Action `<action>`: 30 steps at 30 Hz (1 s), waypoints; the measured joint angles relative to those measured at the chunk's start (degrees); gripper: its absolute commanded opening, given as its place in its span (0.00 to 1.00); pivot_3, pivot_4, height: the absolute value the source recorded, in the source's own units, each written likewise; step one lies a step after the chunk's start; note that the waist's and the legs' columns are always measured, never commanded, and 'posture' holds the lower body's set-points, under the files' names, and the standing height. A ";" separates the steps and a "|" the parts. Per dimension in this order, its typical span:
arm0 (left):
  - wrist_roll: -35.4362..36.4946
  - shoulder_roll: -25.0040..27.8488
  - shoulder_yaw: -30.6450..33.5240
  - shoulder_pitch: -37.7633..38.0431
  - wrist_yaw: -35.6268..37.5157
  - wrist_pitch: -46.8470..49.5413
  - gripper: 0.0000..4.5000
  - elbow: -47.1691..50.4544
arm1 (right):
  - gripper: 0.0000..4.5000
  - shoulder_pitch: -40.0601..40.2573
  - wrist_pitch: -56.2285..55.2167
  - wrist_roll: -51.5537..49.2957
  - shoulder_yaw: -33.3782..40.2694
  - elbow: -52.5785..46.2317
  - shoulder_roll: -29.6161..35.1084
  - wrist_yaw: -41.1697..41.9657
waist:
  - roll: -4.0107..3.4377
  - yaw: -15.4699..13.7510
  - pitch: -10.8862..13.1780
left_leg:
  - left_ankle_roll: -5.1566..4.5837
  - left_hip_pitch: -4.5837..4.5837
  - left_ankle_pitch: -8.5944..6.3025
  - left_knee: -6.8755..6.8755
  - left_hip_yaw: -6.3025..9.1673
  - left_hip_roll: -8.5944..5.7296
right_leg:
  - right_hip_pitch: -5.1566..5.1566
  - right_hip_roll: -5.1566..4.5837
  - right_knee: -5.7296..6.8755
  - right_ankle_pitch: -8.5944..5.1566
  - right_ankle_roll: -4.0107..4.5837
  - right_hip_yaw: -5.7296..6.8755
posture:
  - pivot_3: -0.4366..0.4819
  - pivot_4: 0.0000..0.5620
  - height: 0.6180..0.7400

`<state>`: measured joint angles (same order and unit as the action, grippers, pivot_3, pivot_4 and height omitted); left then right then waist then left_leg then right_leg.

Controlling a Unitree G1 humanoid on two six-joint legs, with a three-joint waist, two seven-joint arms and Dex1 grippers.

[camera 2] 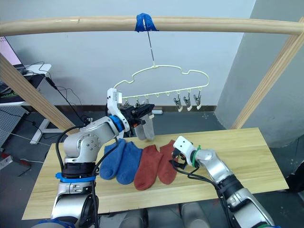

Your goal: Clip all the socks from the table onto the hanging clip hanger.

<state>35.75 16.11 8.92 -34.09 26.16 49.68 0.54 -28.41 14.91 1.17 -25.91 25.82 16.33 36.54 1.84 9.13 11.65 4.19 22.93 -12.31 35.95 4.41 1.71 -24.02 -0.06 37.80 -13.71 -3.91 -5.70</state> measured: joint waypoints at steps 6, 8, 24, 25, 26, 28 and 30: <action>4.79 1.83 4.35 0.16 -1.63 7.42 0.06 2.20 | 1.00 -5.37 -4.73 2.31 1.47 13.19 -5.26 -1.64 | -0.02 -0.70 0.02 | 0.00 -0.01 0.00 -0.02 0.03 0.01 | 0.00 0.01 0.03 0.00 0.01 0.02 | 0.42 0.33 1.00; 5.04 1.84 4.43 0.27 -1.87 7.89 0.06 2.86 | 1.00 -6.34 -5.73 2.70 1.70 16.14 -6.40 -1.63 | -0.02 -1.15 0.02 | 0.01 0.00 0.00 -0.02 0.02 0.00 | 0.00 0.00 0.02 0.00 0.01 0.02 | 0.43 0.33 1.00; 12.85 -0.59 8.64 0.68 -6.80 14.80 0.06 4.43 | 0.22 -3.50 -11.09 6.88 1.99 15.93 -3.48 2.34 | 0.00 -1.58 0.01 | 0.02 -0.31 0.00 0.02 0.06 -0.01 | 0.41 -0.03 -0.08 0.00 -0.01 0.06 | 0.42 0.31 1.00; 13.42 -0.78 8.98 0.65 -7.18 15.18 0.06 4.43 | 0.14 -3.21 -11.10 7.11 1.99 15.46 -3.20 2.41 | 0.00 -1.58 0.01 | 0.02 -0.33 0.00 0.02 0.06 -0.01 | 0.43 -0.03 -0.08 0.01 -0.02 0.06 | 0.42 0.31 1.00; 14.38 -1.40 9.65 0.39 -8.07 15.97 0.06 4.29 | 0.08 -2.14 -11.17 7.30 2.04 13.69 -2.36 2.54 | 0.00 -1.64 0.01 | 0.02 -0.34 0.00 0.03 0.06 -0.01 | 0.45 -0.03 -0.08 0.01 -0.02 0.07 | 0.42 0.31 1.00; 16.60 -2.63 11.45 -0.21 -9.73 17.56 0.06 3.53 | 0.01 0.81 -11.28 7.14 2.39 8.81 0.18 3.29 | -0.01 -1.99 0.01 | 0.02 -0.30 0.00 0.04 0.09 -0.02 | 0.44 -0.03 -0.09 0.01 -0.02 0.09 | 0.41 0.31 1.00; 18.62 -3.04 13.54 -0.60 -11.50 18.91 0.06 2.65 | 0.01 3.83 -10.70 6.51 3.49 2.83 2.58 4.45 | 0.00 -2.28 0.02 | 0.02 -0.26 -0.01 0.03 0.09 -0.03 | 0.41 -0.04 -0.15 0.00 -0.02 0.09 | 0.41 0.31 1.00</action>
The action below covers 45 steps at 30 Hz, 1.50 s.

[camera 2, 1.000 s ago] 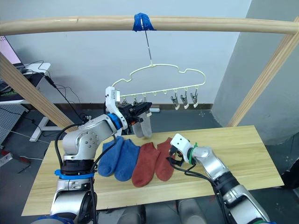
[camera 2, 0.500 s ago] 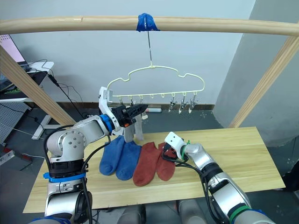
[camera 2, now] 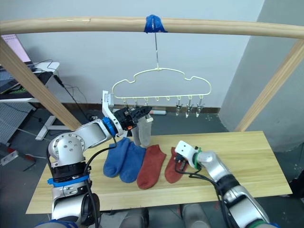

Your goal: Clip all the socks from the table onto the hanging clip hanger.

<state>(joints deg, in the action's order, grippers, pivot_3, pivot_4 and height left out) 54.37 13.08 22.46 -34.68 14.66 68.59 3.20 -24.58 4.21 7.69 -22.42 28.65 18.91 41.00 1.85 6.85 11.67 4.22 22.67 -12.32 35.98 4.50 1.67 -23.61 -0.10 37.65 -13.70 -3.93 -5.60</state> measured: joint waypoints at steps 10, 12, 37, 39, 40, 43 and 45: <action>4.95 -0.07 2.30 -1.08 -4.10 2.65 0.06 -1.97 | 0.01 4.16 13.77 -5.83 5.52 -32.67 0.97 0.64 | 0.01 0.16 0.00 | 0.01 0.08 0.00 -0.01 0.03 0.01 | -0.09 0.01 0.00 0.00 0.00 0.03 | 0.38 0.29 1.00; 5.54 -0.01 2.55 -1.16 -4.11 2.58 0.06 -2.12 | 0.01 4.32 19.38 -8.23 5.49 -36.31 -1.44 0.60 | 0.00 0.14 0.00 | 0.01 0.16 0.00 -0.02 0.03 0.01 | -0.19 0.01 0.01 0.00 0.01 0.02 | 0.38 0.30 1.00; 8.47 1.17 0.26 -1.43 -1.50 2.12 0.06 -2.88 | 0.01 -3.09 35.17 -19.23 7.80 -40.04 -7.08 -1.12 | 0.00 -0.14 0.00 | 0.01 0.36 0.00 -0.06 0.00 0.01 | -0.45 0.01 0.04 -0.01 0.02 0.01 | 0.37 0.30 1.00; 8.47 1.33 0.26 -1.42 -1.49 2.06 0.06 -2.88 | 0.01 -3.13 35.45 -19.84 7.79 -40.31 -6.83 -1.11 | 0.00 -0.19 0.00 | 0.01 0.36 0.00 -0.06 0.00 0.01 | -0.44 0.01 0.03 -0.01 0.02 0.01 | 0.37 0.30 1.00; 8.47 1.35 0.26 -1.42 -1.47 2.05 0.06 -2.88 | 0.01 -3.12 35.66 -20.18 7.76 -40.36 -6.63 -1.12 | 0.00 -0.20 0.00 | 0.01 0.37 0.00 -0.05 0.00 0.01 | -0.44 0.00 0.03 -0.01 0.02 0.01 | 0.37 0.30 1.00; 8.47 1.39 0.26 -1.41 -1.45 2.02 0.06 -2.88 | 0.01 -3.12 36.13 -20.40 7.74 -40.67 -6.23 -1.14 | 0.00 -0.22 0.00 | 0.01 0.36 0.00 -0.04 0.00 0.00 | -0.45 0.00 0.03 0.00 0.02 0.01 | 0.37 0.30 1.00; 8.46 1.42 0.26 -1.41 -1.44 1.94 0.06 -2.90 | 0.01 -3.12 36.26 -20.63 7.74 -41.14 -5.94 -1.13 | 0.00 -0.21 0.00 | 0.01 0.36 0.00 -0.05 0.00 0.01 | -0.45 0.01 0.03 -0.01 0.02 0.01 | 0.37 0.30 1.00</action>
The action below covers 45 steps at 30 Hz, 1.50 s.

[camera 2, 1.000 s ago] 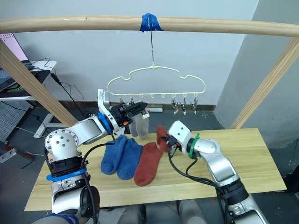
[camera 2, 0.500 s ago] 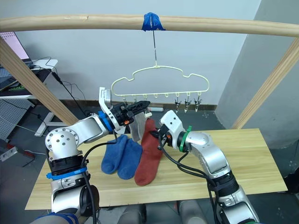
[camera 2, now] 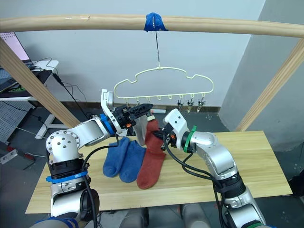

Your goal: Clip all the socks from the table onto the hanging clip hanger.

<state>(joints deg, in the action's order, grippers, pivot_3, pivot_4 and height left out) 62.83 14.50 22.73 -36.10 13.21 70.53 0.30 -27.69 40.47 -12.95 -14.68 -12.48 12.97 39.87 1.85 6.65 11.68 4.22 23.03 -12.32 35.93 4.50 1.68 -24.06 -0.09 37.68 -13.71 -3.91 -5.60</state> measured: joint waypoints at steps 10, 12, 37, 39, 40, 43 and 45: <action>0.08 0.48 0.49 -0.55 -0.38 -1.25 0.06 -2.60 | 0.01 0.33 2.35 -3.12 -0.08 -2.89 0.67 0.00 | 0.00 0.00 0.00 | 0.00 0.00 0.00 0.00 0.00 0.00 | 0.00 0.00 0.00 0.00 0.00 0.00 | 0.37 0.31 1.00; 0.12 0.47 0.73 -0.57 -0.73 -1.28 0.06 -3.04 | 0.01 0.33 2.57 -3.74 -0.08 -3.01 0.69 -0.10 | 0.00 0.02 0.00 | 0.00 0.00 0.00 0.00 0.00 0.00 | 0.00 0.00 0.00 0.00 0.00 0.00 | 0.37 0.31 1.00; 5.23 0.33 1.92 -0.69 -3.89 -1.25 0.06 -3.20 | 0.01 0.54 2.36 -4.06 -0.19 -1.21 -0.03 -1.44 | 0.00 -0.05 0.00 | 0.00 0.01 0.00 -0.02 0.00 0.00 | -0.01 0.00 -0.02 0.00 0.00 0.00 | 0.39 0.31 1.00; 5.58 0.37 1.90 -0.68 -3.88 -1.24 0.06 -3.20 | 0.01 0.54 2.37 -4.08 -0.19 -1.21 -0.06 -1.44 | 0.00 -0.06 0.00 | 0.00 0.01 0.00 -0.02 0.00 0.00 | -0.01 0.00 -0.02 0.00 0.00 0.00 | 0.38 0.31 1.00; 5.67 0.38 1.90 -0.68 -3.87 -1.24 0.06 -3.19 | 0.01 0.54 2.37 -4.09 -0.19 -1.21 -0.07 -1.44 | 0.00 -0.06 0.00 | 0.00 0.01 0.00 -0.02 0.00 0.00 | -0.01 0.00 -0.02 0.00 0.00 0.00 | 0.38 0.31 1.00; 5.85 0.40 1.89 -0.57 -3.87 -1.25 0.06 -3.19 | 0.01 0.50 2.37 -4.09 -0.14 -1.21 -0.12 -1.47 | 0.00 -0.05 0.00 | 0.00 0.01 0.00 -0.02 0.00 0.00 | -0.02 0.00 -0.03 0.00 0.00 0.00 | 0.38 0.31 1.00; 5.93 0.40 1.87 -0.52 -3.87 -1.24 0.06 -3.19 | 0.01 0.43 2.36 -4.09 -0.13 -1.19 -0.09 -1.46 | 0.00 -0.05 0.00 | 0.00 0.01 0.00 -0.02 0.00 0.00 | -0.01 0.00 -0.03 0.00 0.00 0.00 | 0.39 0.31 1.00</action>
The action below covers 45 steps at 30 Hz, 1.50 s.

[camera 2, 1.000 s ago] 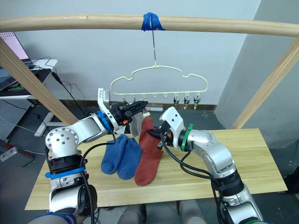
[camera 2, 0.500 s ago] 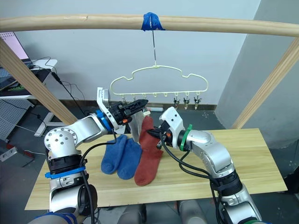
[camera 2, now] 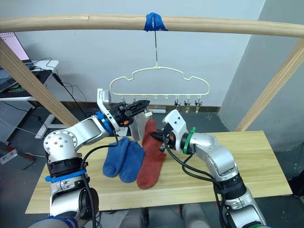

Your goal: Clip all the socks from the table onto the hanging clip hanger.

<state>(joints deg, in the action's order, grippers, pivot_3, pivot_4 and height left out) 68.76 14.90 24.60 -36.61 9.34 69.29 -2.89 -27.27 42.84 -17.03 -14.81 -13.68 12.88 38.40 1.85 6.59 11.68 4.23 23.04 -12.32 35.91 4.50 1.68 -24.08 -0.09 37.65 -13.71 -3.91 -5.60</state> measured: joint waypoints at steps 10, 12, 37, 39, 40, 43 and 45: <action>0.28 0.04 -0.44 0.12 -0.01 0.07 0.06 0.13 | 0.01 -0.48 0.00 0.00 0.00 0.03 -0.38 0.00 | 0.00 0.00 0.00 | 0.00 0.00 0.00 -0.01 0.00 0.00 | 0.00 0.00 0.00 0.00 0.00 0.00 | 0.38 0.31 1.00; 0.29 0.03 -0.75 0.51 -0.01 0.10 0.06 0.34 | 0.01 -1.10 0.04 -0.03 0.04 0.35 -0.47 -0.01 | 0.00 0.03 0.00 | 0.00 0.00 0.00 -0.01 0.00 0.00 | 0.00 0.00 -0.01 0.00 0.00 -0.01 | 0.38 0.31 1.00; 2.23 2.08 -3.44 2.85 4.80 -2.28 0.83 5.85 | 0.00 -3.68 -1.35 -0.03 0.59 4.51 -0.68 -0.02 | 0.00 -0.07 0.01 | 0.00 0.02 0.00 -0.09 -0.01 0.00 | -0.03 0.00 -0.07 -0.01 0.01 -0.01 | 0.41 0.31 1.00; 2.77 2.96 -3.51 3.10 4.79 -2.24 0.96 6.78 | 0.00 -3.82 -1.76 -0.01 0.59 5.09 -0.74 -0.04 | 0.00 -0.05 0.01 | 0.00 0.02 0.00 -0.10 -0.01 0.01 | -0.03 0.00 -0.07 -0.01 0.01 -0.01 | 0.41 0.31 1.00; 2.90 3.23 -3.50 3.20 4.78 -2.24 0.99 7.03 | 0.00 -3.84 -1.96 -0.01 0.59 5.15 -0.75 -0.04 | 0.00 -0.09 0.01 | 0.00 0.02 0.00 -0.11 -0.01 0.01 | -0.03 0.00 -0.07 -0.01 0.01 -0.01 | 0.41 0.31 1.00; 3.61 4.07 -3.50 4.13 4.59 -2.16 0.99 7.36 | 0.00 -4.02 -2.38 0.00 0.59 5.36 -0.92 -0.07 | 0.00 -0.10 0.01 | 0.00 0.02 0.00 -0.11 -0.01 0.01 | -0.03 0.00 -0.08 -0.01 0.01 -0.01 | 0.42 0.31 1.00; 4.80 6.20 -3.53 6.17 3.90 -1.06 1.00 9.56 | 0.16 -4.39 -2.97 0.08 0.72 6.41 -1.36 -0.66 | 0.00 0.07 0.01 | -0.01 0.01 0.00 -0.12 -0.02 0.02 | -0.05 0.00 -0.08 -0.01 0.01 -0.03 | 0.43 0.31 1.00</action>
<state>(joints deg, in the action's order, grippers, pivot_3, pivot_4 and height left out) 73.57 21.10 21.06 -30.44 13.24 68.23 6.67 -31.66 39.86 -16.96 -14.10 -7.27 11.53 37.74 1.85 6.66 11.69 4.22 23.05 -12.33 35.79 4.48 1.71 -24.12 -0.09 37.57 -13.72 -3.90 -5.63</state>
